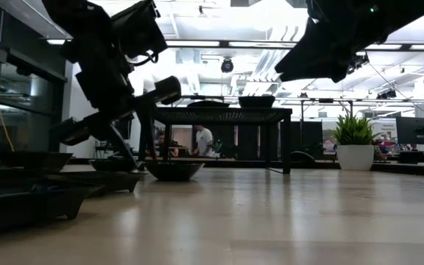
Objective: Pick & Place Mini shaped plates
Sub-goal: Stack the top right black leaf shaped plate on top of the black leaf shaped plates on the shelf
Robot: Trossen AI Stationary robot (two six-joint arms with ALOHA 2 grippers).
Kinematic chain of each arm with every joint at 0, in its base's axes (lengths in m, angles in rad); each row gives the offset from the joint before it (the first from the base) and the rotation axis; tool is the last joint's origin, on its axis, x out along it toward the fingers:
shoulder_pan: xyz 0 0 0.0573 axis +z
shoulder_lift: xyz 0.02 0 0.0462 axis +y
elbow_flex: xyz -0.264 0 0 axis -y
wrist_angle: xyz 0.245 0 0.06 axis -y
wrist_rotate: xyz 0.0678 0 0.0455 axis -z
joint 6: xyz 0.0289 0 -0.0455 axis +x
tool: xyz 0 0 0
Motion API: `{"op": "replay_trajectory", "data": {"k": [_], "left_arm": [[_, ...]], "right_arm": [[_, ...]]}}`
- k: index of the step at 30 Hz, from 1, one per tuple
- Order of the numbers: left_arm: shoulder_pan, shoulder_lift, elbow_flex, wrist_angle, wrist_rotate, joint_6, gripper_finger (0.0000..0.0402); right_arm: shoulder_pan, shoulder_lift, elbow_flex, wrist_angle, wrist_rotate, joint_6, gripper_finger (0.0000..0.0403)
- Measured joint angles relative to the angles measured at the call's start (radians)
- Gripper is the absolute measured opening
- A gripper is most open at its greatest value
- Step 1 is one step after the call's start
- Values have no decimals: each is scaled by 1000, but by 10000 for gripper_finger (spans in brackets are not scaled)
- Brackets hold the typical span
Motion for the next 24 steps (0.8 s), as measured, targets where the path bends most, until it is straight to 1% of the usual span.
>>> {"op": "replay_trajectory", "data": {"k": [9, 19, 21, 24], "left_arm": [[0, 15, 0, 29, -61, 24, 122], [0, 15, 0, 27, -50, 24, 121], [0, 15, 0, 27, -52, 24, 114], [0, 15, 0, 27, -54, 24, 91]], "right_arm": [[0, 0, 0, 2, 0, 0, 177], [0, 0, 0, 1, 0, 0, 177], [0, 0, 0, 2, 0, 0, 177], [0, 0, 0, 2, 0, 0, 177]]}}
